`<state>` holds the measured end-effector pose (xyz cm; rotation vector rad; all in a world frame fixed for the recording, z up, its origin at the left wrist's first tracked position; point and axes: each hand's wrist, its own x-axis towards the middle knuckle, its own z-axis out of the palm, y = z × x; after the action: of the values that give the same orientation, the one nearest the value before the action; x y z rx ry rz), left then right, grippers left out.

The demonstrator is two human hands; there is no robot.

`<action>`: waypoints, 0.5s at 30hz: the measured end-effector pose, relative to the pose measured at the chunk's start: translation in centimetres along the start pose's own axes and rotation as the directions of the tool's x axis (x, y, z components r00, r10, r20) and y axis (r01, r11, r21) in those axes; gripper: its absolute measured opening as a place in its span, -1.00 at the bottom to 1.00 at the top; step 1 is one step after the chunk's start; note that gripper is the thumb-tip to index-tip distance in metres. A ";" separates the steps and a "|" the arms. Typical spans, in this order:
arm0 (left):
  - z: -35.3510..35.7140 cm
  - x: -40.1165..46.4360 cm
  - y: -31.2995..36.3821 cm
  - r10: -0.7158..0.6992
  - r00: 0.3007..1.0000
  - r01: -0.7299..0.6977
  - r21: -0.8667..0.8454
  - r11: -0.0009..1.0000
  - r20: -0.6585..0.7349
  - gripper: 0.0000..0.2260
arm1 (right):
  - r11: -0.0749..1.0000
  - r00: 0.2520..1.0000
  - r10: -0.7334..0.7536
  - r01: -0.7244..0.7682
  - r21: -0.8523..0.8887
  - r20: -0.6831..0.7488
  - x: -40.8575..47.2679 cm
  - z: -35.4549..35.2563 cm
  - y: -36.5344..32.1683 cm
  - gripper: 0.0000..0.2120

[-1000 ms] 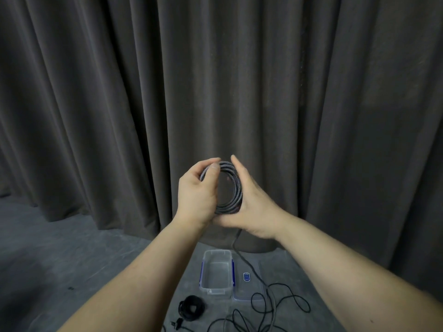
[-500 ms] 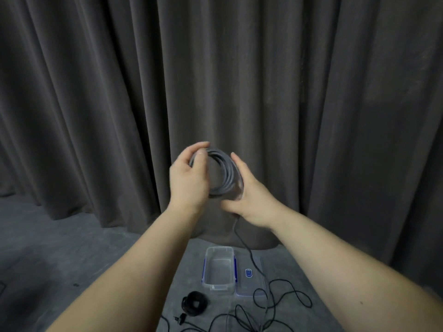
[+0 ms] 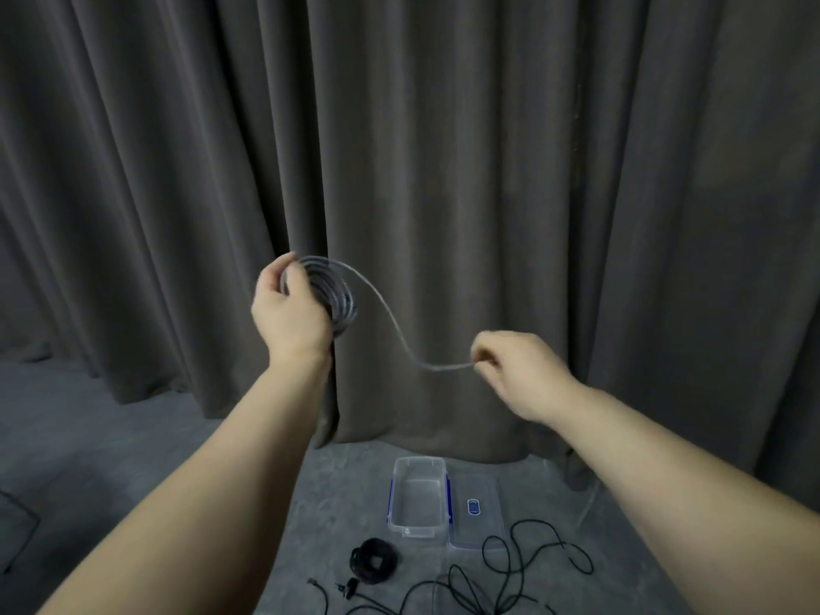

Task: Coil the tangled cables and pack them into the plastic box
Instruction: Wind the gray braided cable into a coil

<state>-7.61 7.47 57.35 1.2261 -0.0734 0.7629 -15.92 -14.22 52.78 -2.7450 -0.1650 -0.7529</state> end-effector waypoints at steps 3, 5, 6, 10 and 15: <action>0.3 -1.4 -0.2 0.167 0.945 -0.228 0.201 0.953 0.280 -0.86 | 0.891 0.905 -0.257 0.358 -0.280 0.338 0.7 -2.3 -4.5 -0.88; 0.3 -2.3 -0.6 0.176 0.887 -0.287 0.211 0.934 0.426 -0.86 | 0.866 0.868 -0.396 0.461 -0.193 0.300 1.3 -3.6 -6.8 -0.90; 0.3 -2.7 -0.8 0.137 0.870 -0.256 0.195 0.947 0.474 -0.85 | 0.876 0.868 -0.435 0.470 -0.112 0.241 1.6 -4.0 -7.2 -0.91; 0.4 -3.6 -0.4 -0.063 0.827 0.075 0.002 0.997 0.558 -0.80 | 0.928 0.939 -0.339 0.324 0.184 0.052 2.3 -3.5 -5.4 -0.94; 1.0 -3.8 -0.4 -0.049 0.848 0.062 -0.007 0.998 0.528 -0.81 | 0.932 0.990 -0.108 0.134 0.337 -0.096 1.2 -1.8 -4.2 -0.92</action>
<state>-9.89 4.77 55.70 1.3813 -0.4978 0.3518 -16.59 -10.76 55.92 -2.3883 -0.4127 -0.7761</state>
